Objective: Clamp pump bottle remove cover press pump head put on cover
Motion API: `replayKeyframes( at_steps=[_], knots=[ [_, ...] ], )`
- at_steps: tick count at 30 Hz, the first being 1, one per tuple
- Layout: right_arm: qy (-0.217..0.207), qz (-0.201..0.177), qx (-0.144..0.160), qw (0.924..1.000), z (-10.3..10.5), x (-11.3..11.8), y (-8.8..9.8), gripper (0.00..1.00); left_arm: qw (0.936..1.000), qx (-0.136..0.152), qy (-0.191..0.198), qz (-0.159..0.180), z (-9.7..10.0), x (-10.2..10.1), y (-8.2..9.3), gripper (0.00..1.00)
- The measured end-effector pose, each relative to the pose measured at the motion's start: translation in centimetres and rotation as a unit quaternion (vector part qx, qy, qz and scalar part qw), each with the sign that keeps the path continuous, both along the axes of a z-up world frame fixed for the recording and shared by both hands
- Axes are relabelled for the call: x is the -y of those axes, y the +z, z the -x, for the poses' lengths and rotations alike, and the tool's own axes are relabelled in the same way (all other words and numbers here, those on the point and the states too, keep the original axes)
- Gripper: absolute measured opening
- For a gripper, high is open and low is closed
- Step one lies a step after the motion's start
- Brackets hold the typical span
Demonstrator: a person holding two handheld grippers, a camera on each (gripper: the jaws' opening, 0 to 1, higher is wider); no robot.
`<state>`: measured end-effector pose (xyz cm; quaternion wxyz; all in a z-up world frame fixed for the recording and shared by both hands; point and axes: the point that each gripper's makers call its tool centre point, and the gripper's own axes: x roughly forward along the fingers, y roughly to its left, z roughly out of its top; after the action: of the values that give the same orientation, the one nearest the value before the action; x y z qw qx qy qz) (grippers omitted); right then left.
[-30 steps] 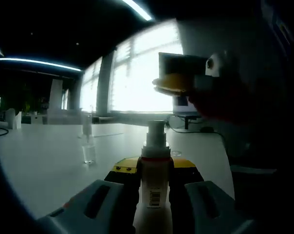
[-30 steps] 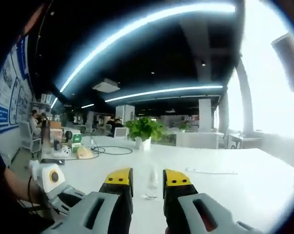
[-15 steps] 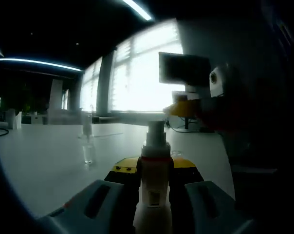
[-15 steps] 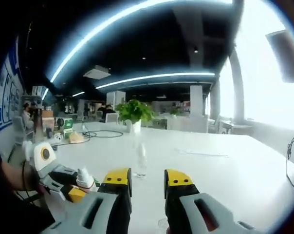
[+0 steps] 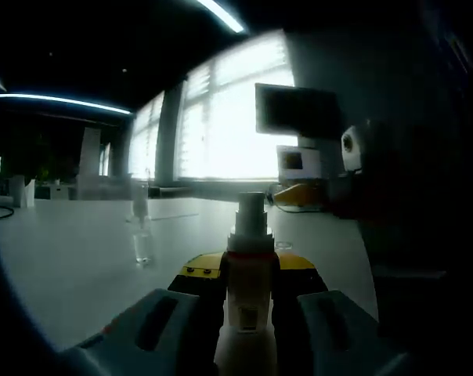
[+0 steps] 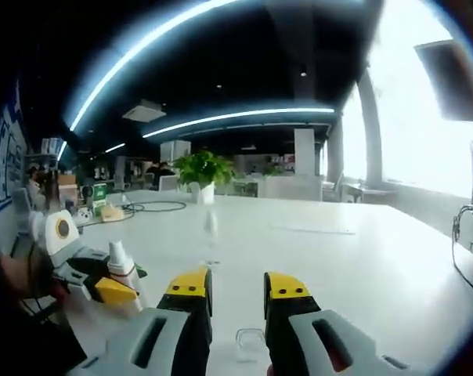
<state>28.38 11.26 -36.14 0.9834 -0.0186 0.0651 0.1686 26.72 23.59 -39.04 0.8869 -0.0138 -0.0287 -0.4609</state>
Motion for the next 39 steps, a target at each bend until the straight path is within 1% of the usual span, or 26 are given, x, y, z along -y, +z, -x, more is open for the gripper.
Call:
replayKeyframes(
  at_steps=[5,6,8,11,13,18,22,26,33,37,39],
  knots=[
    [-0.005,0.002,-0.013,0.9999,0.1,0.4,-1.2,0.21,1.0,0.0,0.0,-0.001,0.0,0.0,0.0,0.13],
    [-0.006,0.005,-0.015,0.9999,0.1,0.4,-1.5,0.21,1.0,0.0,0.0,-0.001,0.0,0.0,0.0,0.13],
    [-0.007,0.022,-0.02,0.9995,0.1,0.7,-2.4,0.21,1.0,0.0,0.0,-0.001,0.0,0.0,0.0,0.13],
    [-0.011,0.015,-0.03,0.9994,0.0,1.1,-3.4,0.21,1.0,0.0,0.0,-0.001,0.0,0.0,0.0,0.13],
    [-0.013,0.017,-0.035,0.9991,0.1,1.2,-3.9,0.21,1.0,0.0,0.0,-0.001,0.0,0.0,0.0,0.13],
    [-0.016,0.017,-0.044,0.9987,0.1,1.4,-4.7,0.2,1.0,0.001,0.0,-0.002,0.0,0.0,-0.1,0.13],
    [-0.014,0.018,-0.05,0.9985,0.1,1.1,-5.3,0.2,1.0,0.001,0.0,-0.002,0.0,0.0,-0.1,0.13],
    [-0.016,0.032,-0.054,0.9979,0.0,1.1,-6.0,0.2,1.0,0.001,0.0,-0.002,0.1,0.0,-0.1,0.13],
    [-0.02,0.034,-0.068,0.9969,0.0,1.6,-6.9,0.2,1.0,0.001,0.0,-0.002,0.1,0.0,-0.1,0.13],
    [-0.02,0.042,-0.074,0.9961,0.1,1.7,-7.5,0.2,1.0,0.001,0.001,-0.002,0.0,0.0,-0.1,0.13],
    [-0.017,0.053,-0.076,0.9956,0.3,1.8,-7.8,0.19,1.0,0.001,0.001,-0.002,0.1,0.0,-0.1,0.13]
  ],
)
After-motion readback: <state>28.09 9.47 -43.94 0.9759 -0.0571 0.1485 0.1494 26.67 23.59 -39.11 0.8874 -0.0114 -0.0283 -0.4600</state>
